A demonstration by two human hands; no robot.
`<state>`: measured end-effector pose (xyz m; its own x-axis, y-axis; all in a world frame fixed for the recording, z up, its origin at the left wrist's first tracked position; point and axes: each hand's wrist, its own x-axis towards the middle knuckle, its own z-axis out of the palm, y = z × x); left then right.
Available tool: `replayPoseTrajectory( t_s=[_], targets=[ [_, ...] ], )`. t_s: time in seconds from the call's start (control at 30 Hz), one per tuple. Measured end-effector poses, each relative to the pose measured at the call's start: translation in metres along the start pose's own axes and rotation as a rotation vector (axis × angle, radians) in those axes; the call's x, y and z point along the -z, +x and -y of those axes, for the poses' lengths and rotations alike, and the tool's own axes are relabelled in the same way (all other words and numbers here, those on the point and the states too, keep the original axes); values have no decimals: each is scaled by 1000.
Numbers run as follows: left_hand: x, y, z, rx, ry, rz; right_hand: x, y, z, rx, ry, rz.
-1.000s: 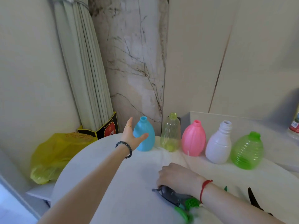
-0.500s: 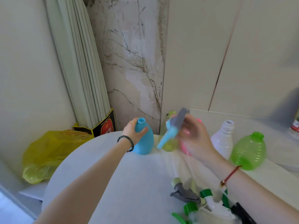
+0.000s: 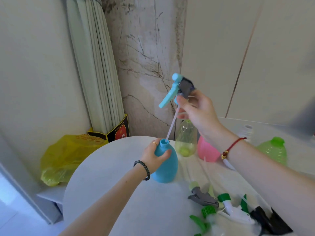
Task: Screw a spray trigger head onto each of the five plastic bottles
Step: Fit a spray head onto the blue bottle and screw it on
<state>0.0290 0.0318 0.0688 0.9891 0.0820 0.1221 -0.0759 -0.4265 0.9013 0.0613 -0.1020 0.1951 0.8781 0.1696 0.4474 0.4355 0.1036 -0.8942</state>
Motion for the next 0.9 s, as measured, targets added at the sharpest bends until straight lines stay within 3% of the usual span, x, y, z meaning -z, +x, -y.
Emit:
replayPoseTrajectory(
  t_s=[0.2, 0.43, 0.8, 0.9],
  targets=[
    [-5, -12, 4, -34, -14, 6, -5, -25, -46, -137, -120, 9],
    [-12, -16, 1, -79, -60, -32, -14, -59, -77, -134, -246, 123],
    [-14, -13, 4, -77, -69, -44, -36, -69, -96, -160, -261, -155],
    [-15, -12, 5, -86, -76, -49, -36, -78, -100, -107, -180, -112]
  ],
)
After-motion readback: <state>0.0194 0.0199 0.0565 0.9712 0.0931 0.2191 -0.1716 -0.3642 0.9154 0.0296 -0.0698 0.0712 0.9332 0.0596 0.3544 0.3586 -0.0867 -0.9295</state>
